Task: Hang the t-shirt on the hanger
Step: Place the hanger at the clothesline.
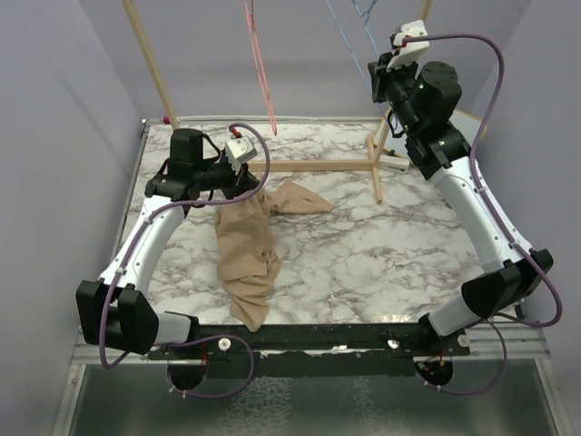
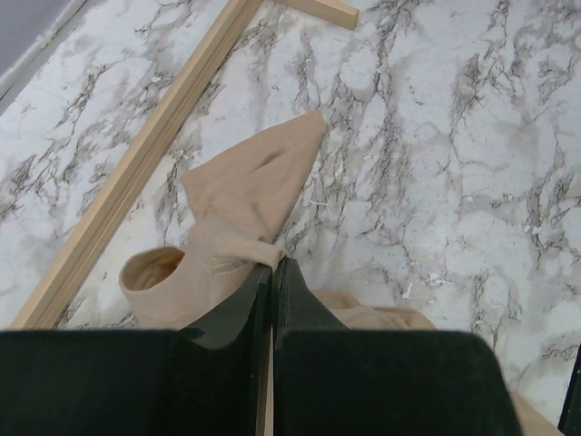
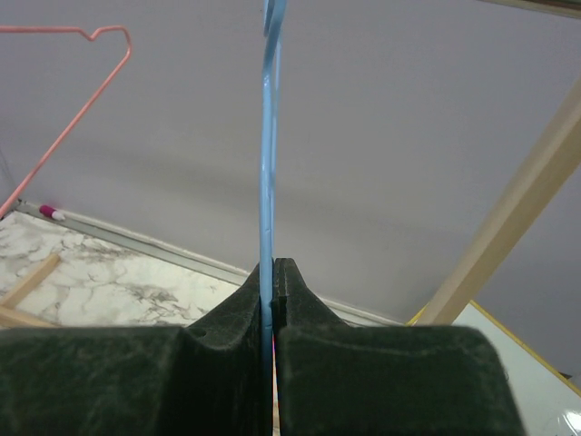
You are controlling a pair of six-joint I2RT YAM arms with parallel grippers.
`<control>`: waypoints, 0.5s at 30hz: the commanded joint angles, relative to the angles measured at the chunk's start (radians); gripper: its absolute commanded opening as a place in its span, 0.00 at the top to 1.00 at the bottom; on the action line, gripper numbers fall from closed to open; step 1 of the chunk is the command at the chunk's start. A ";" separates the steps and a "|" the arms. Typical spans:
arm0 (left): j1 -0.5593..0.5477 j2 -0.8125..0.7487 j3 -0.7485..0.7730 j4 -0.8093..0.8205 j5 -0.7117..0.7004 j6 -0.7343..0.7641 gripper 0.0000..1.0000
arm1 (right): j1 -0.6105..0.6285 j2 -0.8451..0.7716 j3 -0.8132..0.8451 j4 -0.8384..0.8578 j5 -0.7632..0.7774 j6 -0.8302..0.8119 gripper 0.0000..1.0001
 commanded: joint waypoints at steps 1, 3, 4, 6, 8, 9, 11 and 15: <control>0.006 -0.004 -0.012 0.039 0.060 -0.010 1.00 | 0.005 0.025 0.033 0.109 0.038 0.010 0.99; 0.005 -0.007 -0.020 0.051 0.063 -0.021 1.00 | 0.005 0.038 0.041 0.120 0.040 0.006 0.99; 0.005 -0.008 -0.024 0.057 0.064 -0.029 1.00 | 0.005 0.048 0.048 0.121 0.040 0.004 0.99; 0.005 -0.009 -0.030 0.072 0.067 -0.049 1.00 | 0.005 0.069 0.068 0.117 0.041 0.000 0.99; 0.006 -0.009 -0.034 0.084 0.069 -0.064 1.00 | 0.005 0.091 0.076 0.119 0.037 0.001 0.99; 0.005 -0.009 -0.035 0.088 0.071 -0.070 1.00 | 0.004 0.103 0.079 0.121 0.035 0.002 0.99; 0.005 -0.010 -0.035 0.090 0.069 -0.075 1.00 | 0.003 0.122 0.079 0.128 0.031 0.010 0.99; 0.005 -0.019 -0.036 0.089 0.057 -0.076 1.00 | 0.002 0.162 0.082 0.122 0.015 0.030 0.99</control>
